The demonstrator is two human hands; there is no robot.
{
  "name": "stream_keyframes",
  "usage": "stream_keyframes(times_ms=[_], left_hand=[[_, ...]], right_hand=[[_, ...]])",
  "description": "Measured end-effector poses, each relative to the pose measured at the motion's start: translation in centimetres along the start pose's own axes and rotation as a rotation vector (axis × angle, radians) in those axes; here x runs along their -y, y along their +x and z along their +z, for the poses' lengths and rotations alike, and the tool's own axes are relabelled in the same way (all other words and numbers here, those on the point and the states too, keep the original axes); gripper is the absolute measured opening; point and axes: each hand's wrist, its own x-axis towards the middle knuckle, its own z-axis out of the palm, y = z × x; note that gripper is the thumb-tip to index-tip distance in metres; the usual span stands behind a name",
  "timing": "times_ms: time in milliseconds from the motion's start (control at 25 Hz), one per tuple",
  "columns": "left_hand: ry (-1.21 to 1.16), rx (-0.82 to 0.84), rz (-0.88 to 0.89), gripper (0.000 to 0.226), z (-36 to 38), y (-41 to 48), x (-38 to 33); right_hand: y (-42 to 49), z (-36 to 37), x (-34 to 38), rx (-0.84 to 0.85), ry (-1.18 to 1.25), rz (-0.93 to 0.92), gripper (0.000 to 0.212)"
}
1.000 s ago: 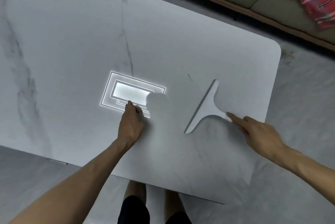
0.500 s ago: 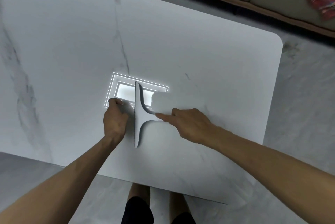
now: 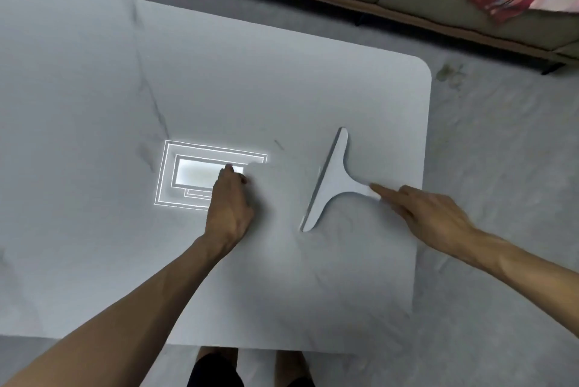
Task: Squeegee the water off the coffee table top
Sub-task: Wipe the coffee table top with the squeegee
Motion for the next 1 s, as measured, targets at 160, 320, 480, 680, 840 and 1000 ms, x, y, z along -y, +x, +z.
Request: stream_keyframes(times_ms=[160, 320, 480, 680, 840, 1000], left_hand=[[0.327, 0.191, 0.151, 0.043, 2.4, 0.9, -2.3], [0.594, 0.345, 0.149, 0.051, 3.1, 1.9, -2.7], [0.671, 0.376, 0.193, 0.053, 3.0, 2.3, -2.6], [0.668, 0.397, 0.157, 0.053, 3.1, 2.5, -3.0], [0.643, 0.418, 0.116, 0.054, 3.6, 2.7, -3.1], [0.638, 0.406, 0.112, 0.052, 4.0, 2.8, -3.1]], right_hand=[[7.0, -3.5, -0.9, -0.290, 0.252, 0.140, 0.045], [16.3, -6.1, -0.3, -0.364, 0.459, 0.319, 0.048], [15.8, -5.0, -0.2, -0.314, 0.371, 0.329, 0.047], [4.4, 0.5, 0.8, -0.196, 0.289, 0.275, 0.050], [-2.7, 1.6, 1.5, -0.095, 0.293, 0.262, 0.053], [2.3, -2.5, -0.9, -0.275, 0.301, 0.298, 0.046]])
